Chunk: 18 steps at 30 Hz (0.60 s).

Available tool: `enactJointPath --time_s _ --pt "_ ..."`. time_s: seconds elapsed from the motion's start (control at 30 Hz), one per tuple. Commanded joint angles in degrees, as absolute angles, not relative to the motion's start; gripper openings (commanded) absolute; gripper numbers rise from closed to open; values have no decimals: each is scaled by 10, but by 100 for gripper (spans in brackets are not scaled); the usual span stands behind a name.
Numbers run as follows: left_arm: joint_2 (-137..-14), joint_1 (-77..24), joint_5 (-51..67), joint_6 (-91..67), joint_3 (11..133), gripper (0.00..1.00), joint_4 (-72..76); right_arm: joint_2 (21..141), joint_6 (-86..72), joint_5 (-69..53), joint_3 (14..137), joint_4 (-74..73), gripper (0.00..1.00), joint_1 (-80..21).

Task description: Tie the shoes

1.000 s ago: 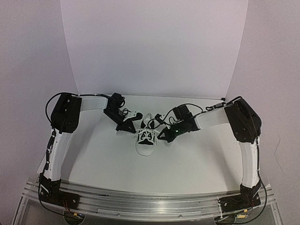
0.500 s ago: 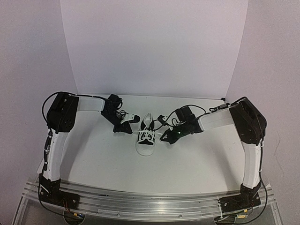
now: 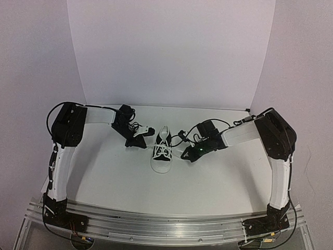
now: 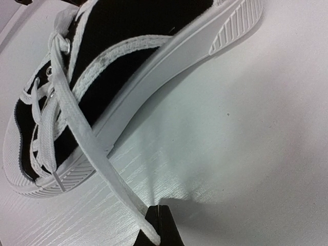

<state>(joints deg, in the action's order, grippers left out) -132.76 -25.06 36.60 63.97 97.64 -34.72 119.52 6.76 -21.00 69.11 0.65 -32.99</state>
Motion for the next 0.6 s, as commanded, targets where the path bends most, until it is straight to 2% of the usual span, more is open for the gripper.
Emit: enactJointPath --time_s 0.0,0.03,0.1,0.17,0.27,0.33,0.4,0.57 --pt "-1271 -249 416 604 969 42 -382 1166 68 -232 723 -19 25 -325" --pt "-1266 -249 425 592 970 49 -381 1162 69 -233 729 -20 34 -325" --pt "-1254 -248 427 575 969 60 -381 1151 71 -226 732 -19 44 -325" --pt "-1235 -243 419 571 966 74 -392 1129 78 -212 723 -19 51 -324" --pt "-1199 -233 405 581 947 86 -417 1091 80 -201 698 -20 61 -314" --pt "-1174 -226 394 583 923 98 -424 1060 72 -192 676 -19 86 -303" --pt "-1145 -212 397 576 902 100 -428 1022 59 -169 649 -18 91 -290" --pt "-1078 -153 425 506 838 100 -403 931 -14 -89 587 23 93 -240"
